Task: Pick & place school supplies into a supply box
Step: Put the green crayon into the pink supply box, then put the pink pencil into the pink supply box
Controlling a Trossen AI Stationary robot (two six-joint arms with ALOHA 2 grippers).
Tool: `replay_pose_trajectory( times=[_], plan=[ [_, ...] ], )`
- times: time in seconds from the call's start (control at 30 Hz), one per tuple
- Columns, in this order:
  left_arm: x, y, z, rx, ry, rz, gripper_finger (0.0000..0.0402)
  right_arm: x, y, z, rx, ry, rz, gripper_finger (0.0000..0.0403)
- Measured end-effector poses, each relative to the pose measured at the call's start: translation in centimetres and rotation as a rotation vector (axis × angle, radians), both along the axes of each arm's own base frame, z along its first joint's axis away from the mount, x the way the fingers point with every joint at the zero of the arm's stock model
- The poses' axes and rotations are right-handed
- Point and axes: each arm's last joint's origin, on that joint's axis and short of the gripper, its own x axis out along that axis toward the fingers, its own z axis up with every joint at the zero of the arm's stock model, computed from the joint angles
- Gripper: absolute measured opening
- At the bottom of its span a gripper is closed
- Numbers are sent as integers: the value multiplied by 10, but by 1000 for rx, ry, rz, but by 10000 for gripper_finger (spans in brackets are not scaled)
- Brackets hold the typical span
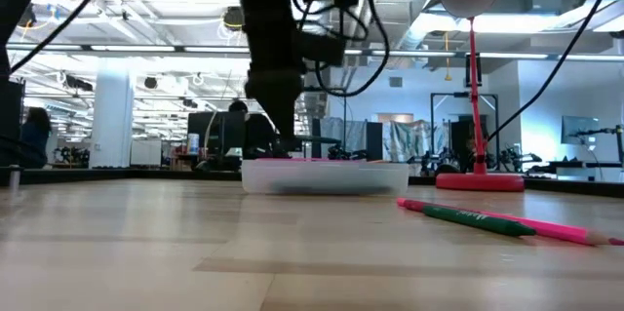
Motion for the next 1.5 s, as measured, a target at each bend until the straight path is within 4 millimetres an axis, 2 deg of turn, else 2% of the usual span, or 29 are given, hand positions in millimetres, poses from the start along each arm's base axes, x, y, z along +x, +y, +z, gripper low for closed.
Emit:
replay_pose_trajectory(
  times=[0.13, 0.3, 0.6, 0.77, 0.93, 1.1, 1.2, 1.3, 1.5],
  plan=[
    [1, 25, 0, -5, -7, 64, 12, 0, 0, 0, -6, 4, 0, 107],
    [2, 40, -2, -40, -22, 99, 31, 0, 0, -1, -7, 6, 0, 107],
    [7, 41, -1, -28, -61, 82, 112, 0, 0, -1, -7, 6, 0, 107],
    [2, 30, 4, -22, -35, 56, 142, 0, -3, -1, 36, 9, -40, 107],
    [-11, -15, 23, -34, -56, -27, 150, 4, -12, -4, 120, 23, -149, 107],
    [-37, -86, 35, -30, -150, -169, 150, 12, -23, -8, 239, 52, -269, 107],
    [-58, -130, 32, 32, -213, -261, 151, 20, -27, -15, 282, 65, -324, 107],
    [-80, -165, 26, 117, -289, -302, 151, 28, -32, -22, 299, 80, -354, 107],
    [-121, -211, 13, 272, -485, -315, 151, 50, -48, -41, 385, 195, -420, 107]
  ],
)
